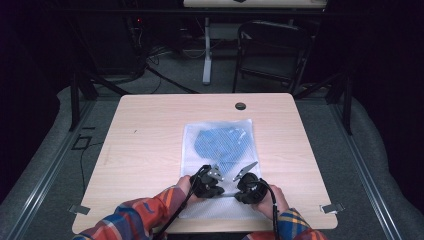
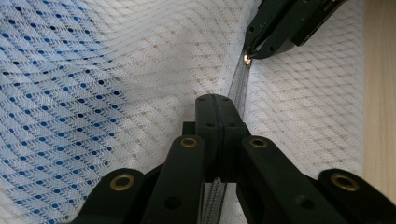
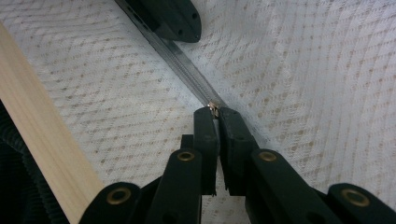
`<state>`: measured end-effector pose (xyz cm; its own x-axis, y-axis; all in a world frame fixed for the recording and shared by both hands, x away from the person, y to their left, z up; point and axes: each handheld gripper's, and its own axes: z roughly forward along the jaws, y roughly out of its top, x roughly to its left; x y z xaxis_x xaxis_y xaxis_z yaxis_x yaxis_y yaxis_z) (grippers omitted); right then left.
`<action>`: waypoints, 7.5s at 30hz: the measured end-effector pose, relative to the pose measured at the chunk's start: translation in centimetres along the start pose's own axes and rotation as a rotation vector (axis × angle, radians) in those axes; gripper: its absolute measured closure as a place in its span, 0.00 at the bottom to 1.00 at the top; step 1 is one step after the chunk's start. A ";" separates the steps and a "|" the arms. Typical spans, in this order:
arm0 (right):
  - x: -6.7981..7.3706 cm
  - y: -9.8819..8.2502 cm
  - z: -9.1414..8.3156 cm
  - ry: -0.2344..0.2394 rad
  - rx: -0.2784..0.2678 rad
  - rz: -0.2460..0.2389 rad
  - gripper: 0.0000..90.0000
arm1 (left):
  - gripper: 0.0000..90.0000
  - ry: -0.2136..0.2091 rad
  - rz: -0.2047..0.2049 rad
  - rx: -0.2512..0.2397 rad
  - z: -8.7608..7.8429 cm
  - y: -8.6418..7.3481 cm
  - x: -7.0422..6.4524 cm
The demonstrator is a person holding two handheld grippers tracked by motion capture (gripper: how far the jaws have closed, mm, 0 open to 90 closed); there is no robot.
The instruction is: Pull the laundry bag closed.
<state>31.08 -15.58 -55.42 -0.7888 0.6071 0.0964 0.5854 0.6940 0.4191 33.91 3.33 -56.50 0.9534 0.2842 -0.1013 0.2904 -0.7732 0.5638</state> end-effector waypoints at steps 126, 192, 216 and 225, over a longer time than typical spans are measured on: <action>-2.5 -1.8 -1.8 -0.035 0.057 0.056 0.96 | 1.00 -0.011 -0.006 -0.031 1.2 1.2 -0.3; -4.5 -3.5 -3.0 -0.035 0.070 0.142 0.97 | 1.00 -0.020 -0.016 -0.029 1.1 1.1 -0.1; -4.8 -4.4 -2.8 -0.006 0.050 0.195 0.96 | 1.00 -0.024 -0.016 -0.029 1.2 1.1 -0.1; -4.8 -4.4 -2.7 -0.008 0.034 0.195 0.96 | 1.00 -0.028 -0.022 -0.029 1.1 1.1 -0.1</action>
<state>31.78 -22.60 -55.25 -0.6583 0.7344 0.1652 0.7331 0.5757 0.3621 34.19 1.81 -56.79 0.9488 0.2848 -0.1367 0.3093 -0.7500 0.5847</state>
